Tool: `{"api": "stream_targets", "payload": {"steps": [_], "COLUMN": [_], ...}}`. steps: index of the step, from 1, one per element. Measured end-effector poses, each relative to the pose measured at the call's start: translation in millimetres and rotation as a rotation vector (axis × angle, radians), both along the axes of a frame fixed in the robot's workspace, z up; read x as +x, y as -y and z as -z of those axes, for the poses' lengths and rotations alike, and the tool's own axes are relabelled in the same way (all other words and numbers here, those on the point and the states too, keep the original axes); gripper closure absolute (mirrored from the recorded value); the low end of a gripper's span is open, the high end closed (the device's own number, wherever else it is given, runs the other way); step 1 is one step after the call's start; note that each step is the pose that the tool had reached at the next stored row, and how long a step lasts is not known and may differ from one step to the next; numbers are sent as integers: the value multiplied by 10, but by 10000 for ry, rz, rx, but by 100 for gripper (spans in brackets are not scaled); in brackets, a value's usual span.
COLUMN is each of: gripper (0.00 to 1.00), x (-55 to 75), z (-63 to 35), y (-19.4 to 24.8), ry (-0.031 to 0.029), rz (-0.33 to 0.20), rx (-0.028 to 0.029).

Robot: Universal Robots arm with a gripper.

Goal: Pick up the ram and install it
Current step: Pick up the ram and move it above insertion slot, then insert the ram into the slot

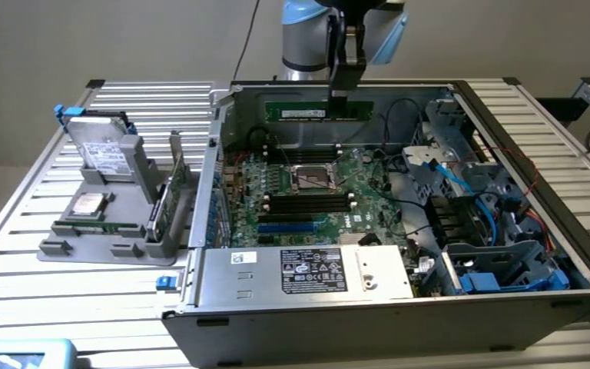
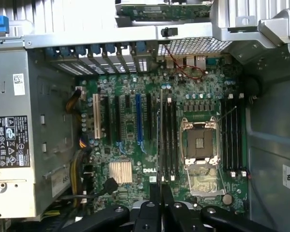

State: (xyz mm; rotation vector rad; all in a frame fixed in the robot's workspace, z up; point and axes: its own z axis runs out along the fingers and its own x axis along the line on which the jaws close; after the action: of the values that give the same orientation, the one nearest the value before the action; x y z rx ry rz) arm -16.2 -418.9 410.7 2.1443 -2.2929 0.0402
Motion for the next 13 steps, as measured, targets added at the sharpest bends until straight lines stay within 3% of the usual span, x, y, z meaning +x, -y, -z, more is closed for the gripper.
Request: {"api": "stream_targets", "payload": {"steps": [5, 13], "gripper": [87, 87], "x": [13, 24], "z": [14, 89], "y": [-105, -184], "ry": [0, 0], "rz": [-29, -72], "rx": [-1, -1]}}
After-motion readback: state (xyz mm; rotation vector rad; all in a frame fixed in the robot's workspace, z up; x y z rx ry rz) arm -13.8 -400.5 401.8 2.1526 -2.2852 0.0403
